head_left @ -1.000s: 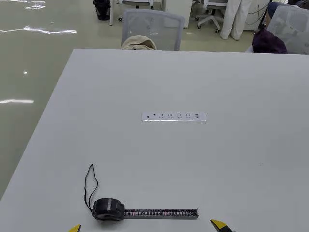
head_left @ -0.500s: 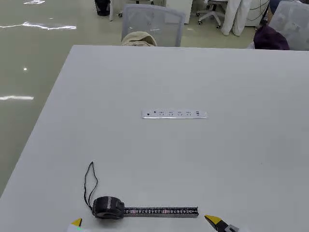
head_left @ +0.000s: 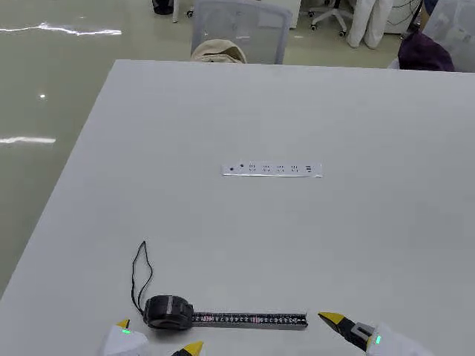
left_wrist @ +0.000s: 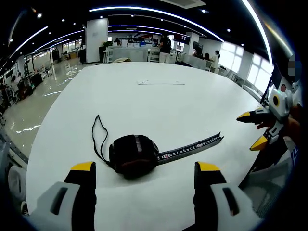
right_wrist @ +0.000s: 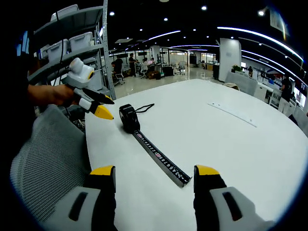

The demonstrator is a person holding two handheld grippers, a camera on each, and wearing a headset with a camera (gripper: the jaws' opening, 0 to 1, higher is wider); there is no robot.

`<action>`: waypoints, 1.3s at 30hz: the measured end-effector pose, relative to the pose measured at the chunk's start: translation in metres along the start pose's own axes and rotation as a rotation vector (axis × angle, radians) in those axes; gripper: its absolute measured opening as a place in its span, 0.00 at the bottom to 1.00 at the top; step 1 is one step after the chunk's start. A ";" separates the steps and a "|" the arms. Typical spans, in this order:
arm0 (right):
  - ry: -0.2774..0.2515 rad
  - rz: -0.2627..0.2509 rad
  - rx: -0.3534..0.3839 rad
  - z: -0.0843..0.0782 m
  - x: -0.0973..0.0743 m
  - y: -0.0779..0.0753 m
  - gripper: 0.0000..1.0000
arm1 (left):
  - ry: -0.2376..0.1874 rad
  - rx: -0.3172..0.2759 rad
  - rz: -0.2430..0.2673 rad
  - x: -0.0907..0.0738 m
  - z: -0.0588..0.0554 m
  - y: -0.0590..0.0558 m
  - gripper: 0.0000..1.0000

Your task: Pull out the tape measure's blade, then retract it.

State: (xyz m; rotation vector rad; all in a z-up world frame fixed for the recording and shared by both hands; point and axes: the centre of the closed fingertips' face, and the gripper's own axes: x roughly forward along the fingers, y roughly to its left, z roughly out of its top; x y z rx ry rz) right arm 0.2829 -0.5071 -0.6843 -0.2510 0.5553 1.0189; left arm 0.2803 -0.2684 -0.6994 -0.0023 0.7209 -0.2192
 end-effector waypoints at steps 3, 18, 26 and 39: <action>0.003 0.016 -0.014 -0.002 0.003 -0.006 0.63 | -0.002 0.002 0.002 0.004 0.001 0.001 0.81; 0.037 0.103 -0.105 -0.010 0.017 -0.034 0.49 | -0.010 -0.004 0.023 0.021 0.008 0.008 0.78; 0.061 0.157 -0.165 -0.018 0.026 -0.044 0.42 | -0.002 -0.005 0.032 0.030 0.006 0.012 0.77; 0.123 0.248 -0.256 -0.035 0.041 -0.053 0.29 | 0.003 -0.010 0.053 0.041 0.007 0.021 0.75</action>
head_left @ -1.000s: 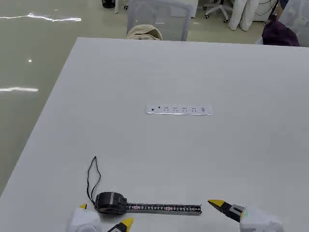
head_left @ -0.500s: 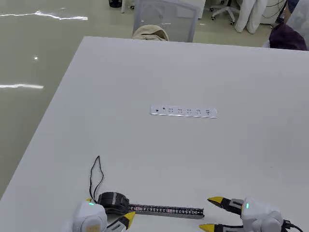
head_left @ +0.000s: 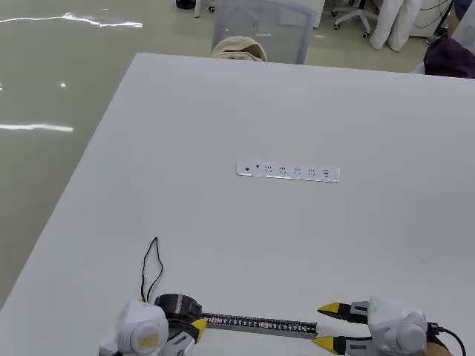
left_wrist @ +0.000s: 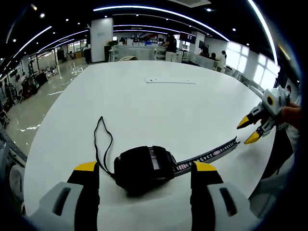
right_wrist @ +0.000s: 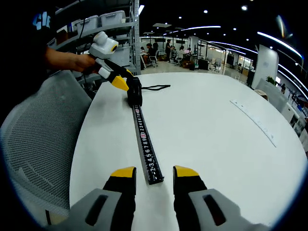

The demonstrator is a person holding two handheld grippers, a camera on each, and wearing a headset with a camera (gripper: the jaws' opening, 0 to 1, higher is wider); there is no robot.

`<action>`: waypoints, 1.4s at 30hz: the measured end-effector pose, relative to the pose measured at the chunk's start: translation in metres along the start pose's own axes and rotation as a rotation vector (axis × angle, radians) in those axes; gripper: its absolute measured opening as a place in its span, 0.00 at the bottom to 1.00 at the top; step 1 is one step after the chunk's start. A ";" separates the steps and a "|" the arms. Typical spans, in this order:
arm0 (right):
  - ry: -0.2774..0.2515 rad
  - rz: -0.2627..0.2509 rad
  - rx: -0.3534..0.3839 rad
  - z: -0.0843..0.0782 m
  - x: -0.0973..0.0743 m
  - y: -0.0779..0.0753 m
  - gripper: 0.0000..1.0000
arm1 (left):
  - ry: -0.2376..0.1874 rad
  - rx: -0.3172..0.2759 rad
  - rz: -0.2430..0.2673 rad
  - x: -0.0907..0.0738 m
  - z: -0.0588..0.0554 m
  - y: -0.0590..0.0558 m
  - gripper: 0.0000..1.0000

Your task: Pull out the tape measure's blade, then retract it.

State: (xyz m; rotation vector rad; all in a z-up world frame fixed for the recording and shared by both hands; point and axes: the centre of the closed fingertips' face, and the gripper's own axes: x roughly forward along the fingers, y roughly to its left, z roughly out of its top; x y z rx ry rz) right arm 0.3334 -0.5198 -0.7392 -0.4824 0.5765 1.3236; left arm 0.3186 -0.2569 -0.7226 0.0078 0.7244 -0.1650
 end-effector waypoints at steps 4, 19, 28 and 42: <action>0.023 0.030 -0.020 -0.005 0.005 0.000 0.28 | 0.002 0.000 0.001 0.002 0.000 0.001 0.75; 0.080 0.107 -0.066 -0.022 0.020 0.002 0.20 | 0.007 0.002 0.008 0.005 -0.002 0.004 0.74; 0.102 0.126 -0.080 -0.034 0.024 0.004 0.15 | 0.011 0.005 0.016 0.009 -0.005 0.003 0.74; 0.084 0.104 -0.063 -0.032 0.025 0.001 0.13 | -0.020 -0.037 0.065 0.016 -0.003 0.002 0.75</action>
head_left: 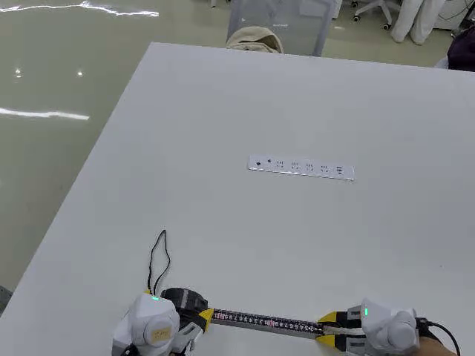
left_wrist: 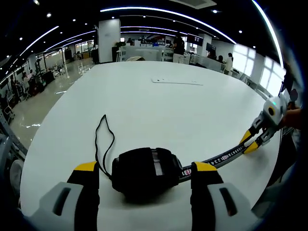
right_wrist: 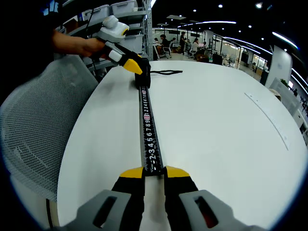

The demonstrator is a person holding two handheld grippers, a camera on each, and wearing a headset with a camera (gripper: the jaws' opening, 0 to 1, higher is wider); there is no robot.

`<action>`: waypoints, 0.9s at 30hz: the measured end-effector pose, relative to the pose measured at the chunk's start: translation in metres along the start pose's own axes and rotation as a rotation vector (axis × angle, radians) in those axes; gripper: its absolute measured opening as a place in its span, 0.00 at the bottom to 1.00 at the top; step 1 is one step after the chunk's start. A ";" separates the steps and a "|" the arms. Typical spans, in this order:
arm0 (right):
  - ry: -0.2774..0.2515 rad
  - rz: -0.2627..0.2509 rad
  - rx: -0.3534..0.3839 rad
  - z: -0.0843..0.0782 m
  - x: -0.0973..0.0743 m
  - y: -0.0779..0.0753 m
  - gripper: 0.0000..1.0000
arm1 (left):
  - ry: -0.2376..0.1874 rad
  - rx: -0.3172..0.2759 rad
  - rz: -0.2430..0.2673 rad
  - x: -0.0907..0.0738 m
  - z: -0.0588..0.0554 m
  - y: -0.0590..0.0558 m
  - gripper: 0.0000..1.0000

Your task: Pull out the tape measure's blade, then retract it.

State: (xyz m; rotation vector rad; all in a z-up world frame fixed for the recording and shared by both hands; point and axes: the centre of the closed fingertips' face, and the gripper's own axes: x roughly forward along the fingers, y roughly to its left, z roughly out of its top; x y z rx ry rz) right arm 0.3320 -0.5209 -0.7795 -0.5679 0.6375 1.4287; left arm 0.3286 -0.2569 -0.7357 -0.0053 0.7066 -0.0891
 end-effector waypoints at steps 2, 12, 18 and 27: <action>0.004 -0.001 -0.003 0.001 0.000 0.000 0.13 | -0.003 -0.018 0.014 0.002 -0.001 0.001 0.75; 0.012 -0.006 -0.002 0.000 0.000 0.000 0.14 | -0.006 -0.095 0.064 0.005 -0.004 0.007 0.72; 0.017 -0.009 -0.003 0.001 0.000 0.000 0.14 | -0.014 -0.156 0.083 0.010 -0.003 0.008 0.69; 0.017 -0.012 -0.001 0.000 0.000 0.000 0.14 | -0.014 -0.164 0.100 0.016 -0.003 0.004 0.66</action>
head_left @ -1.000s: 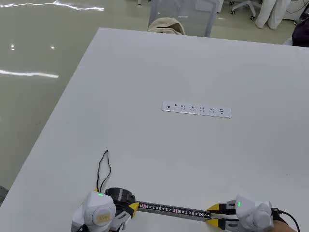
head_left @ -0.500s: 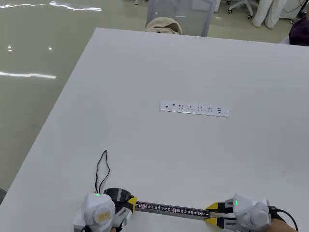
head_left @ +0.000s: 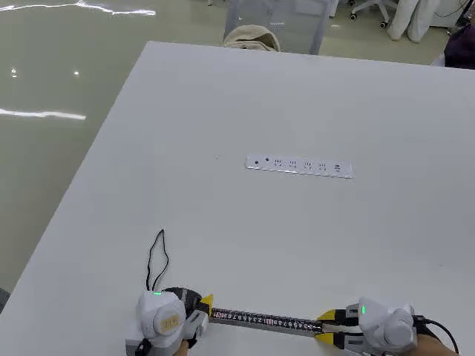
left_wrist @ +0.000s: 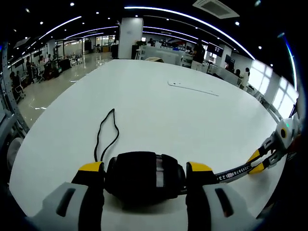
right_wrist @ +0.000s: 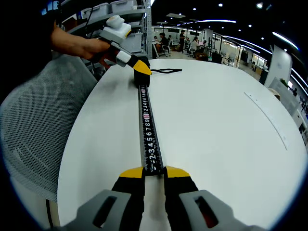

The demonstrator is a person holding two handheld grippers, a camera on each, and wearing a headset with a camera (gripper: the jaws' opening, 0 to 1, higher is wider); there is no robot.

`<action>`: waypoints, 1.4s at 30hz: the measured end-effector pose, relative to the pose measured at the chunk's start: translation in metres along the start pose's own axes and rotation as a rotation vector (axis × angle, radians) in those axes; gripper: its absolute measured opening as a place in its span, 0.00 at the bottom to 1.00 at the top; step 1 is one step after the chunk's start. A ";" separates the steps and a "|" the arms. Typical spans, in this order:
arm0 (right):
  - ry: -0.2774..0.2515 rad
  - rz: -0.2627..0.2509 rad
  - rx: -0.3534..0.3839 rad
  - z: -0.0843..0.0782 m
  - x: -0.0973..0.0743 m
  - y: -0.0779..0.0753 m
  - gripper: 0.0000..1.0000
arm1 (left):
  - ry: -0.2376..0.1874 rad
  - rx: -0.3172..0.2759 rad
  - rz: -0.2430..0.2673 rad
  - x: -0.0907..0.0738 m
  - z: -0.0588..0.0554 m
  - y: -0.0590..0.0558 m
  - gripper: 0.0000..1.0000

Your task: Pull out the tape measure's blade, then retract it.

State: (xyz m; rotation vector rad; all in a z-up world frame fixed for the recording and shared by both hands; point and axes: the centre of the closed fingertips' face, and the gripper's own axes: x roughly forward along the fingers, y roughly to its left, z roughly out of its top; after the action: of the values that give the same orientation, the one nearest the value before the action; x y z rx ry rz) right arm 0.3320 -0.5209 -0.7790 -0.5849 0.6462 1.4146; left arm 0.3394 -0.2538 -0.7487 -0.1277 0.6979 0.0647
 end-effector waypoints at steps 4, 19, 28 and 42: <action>-0.001 -0.002 0.001 0.000 0.000 0.000 0.14 | -0.004 -0.002 0.005 -0.001 0.000 0.000 0.66; -0.009 -0.004 0.003 0.002 0.001 0.001 0.13 | -0.010 -0.006 0.015 0.001 -0.001 0.001 0.65; -0.011 -0.004 -0.004 0.004 0.002 0.002 0.13 | -0.005 -0.004 0.013 0.001 -0.001 0.001 0.65; -0.017 -0.014 -0.007 0.009 -0.003 -0.001 0.12 | -0.003 0.001 -0.002 0.000 -0.001 0.001 0.65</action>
State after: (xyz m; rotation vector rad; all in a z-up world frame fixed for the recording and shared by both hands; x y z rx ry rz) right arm 0.3334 -0.5167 -0.7704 -0.5808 0.6228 1.4083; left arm 0.3386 -0.2532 -0.7500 -0.1276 0.6946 0.0623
